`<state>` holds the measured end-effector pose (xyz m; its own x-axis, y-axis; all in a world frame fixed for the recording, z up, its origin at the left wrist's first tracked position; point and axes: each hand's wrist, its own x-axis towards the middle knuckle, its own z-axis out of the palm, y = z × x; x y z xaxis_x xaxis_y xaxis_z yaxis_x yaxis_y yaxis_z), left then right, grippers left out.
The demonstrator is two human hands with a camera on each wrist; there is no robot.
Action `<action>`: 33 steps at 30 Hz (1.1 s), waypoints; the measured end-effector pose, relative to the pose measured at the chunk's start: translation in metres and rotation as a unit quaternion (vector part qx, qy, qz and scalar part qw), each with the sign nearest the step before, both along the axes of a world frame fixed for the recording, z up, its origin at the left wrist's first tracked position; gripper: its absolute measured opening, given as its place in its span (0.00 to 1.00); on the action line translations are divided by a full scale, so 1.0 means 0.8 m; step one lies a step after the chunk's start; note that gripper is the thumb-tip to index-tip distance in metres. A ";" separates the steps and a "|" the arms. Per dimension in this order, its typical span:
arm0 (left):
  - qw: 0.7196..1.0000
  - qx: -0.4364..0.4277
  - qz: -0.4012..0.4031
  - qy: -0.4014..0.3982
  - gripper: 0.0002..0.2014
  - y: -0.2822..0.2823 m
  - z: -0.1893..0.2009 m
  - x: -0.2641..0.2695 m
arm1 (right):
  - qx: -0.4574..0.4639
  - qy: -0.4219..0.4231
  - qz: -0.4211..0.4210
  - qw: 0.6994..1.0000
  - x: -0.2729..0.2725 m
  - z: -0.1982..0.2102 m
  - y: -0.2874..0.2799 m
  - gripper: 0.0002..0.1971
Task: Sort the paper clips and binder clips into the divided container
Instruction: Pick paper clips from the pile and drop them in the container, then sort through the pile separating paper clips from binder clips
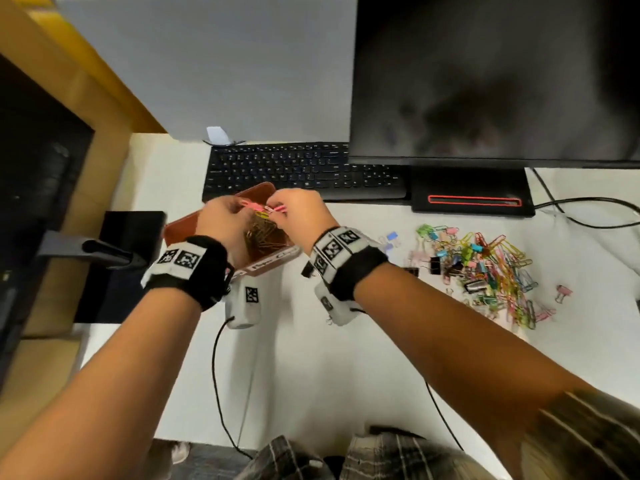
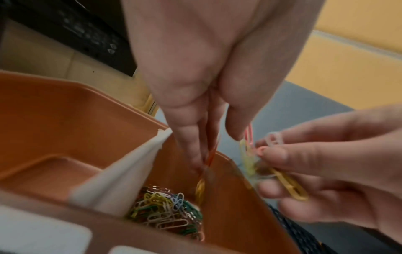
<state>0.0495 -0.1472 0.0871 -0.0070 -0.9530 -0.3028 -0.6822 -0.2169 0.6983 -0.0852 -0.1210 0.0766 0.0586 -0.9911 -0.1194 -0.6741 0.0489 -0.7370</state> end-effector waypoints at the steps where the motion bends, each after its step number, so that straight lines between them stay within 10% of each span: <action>1: 0.999 0.019 -0.025 -0.024 0.11 -0.004 -0.003 0.003 | 0.023 -0.005 -0.005 1.000 0.009 -0.002 -0.007 0.14; 12: 0.980 0.004 -0.175 0.098 0.06 0.072 -0.023 -0.034 | 0.086 0.036 0.029 0.995 -0.123 -0.050 0.162 0.13; 20: 0.931 0.073 -0.357 0.002 0.17 0.182 -0.094 -0.165 | 0.206 0.092 -0.097 0.969 -0.267 -0.099 0.326 0.26; 27: 0.922 0.077 -0.368 -0.090 0.35 0.229 -0.126 -0.239 | 0.182 0.095 -0.089 0.975 -0.298 -0.118 0.318 0.36; 33: 0.930 0.025 -0.353 -0.096 0.32 0.245 -0.139 -0.271 | 0.124 0.044 -0.120 0.984 -0.304 -0.126 0.302 0.24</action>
<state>-0.1675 0.0488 -0.0243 -0.5663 -0.7164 -0.4076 -0.7785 0.3025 0.5499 -0.3281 0.1203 -0.0244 -0.1947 -0.9146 -0.3543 -0.6814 0.3859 -0.6219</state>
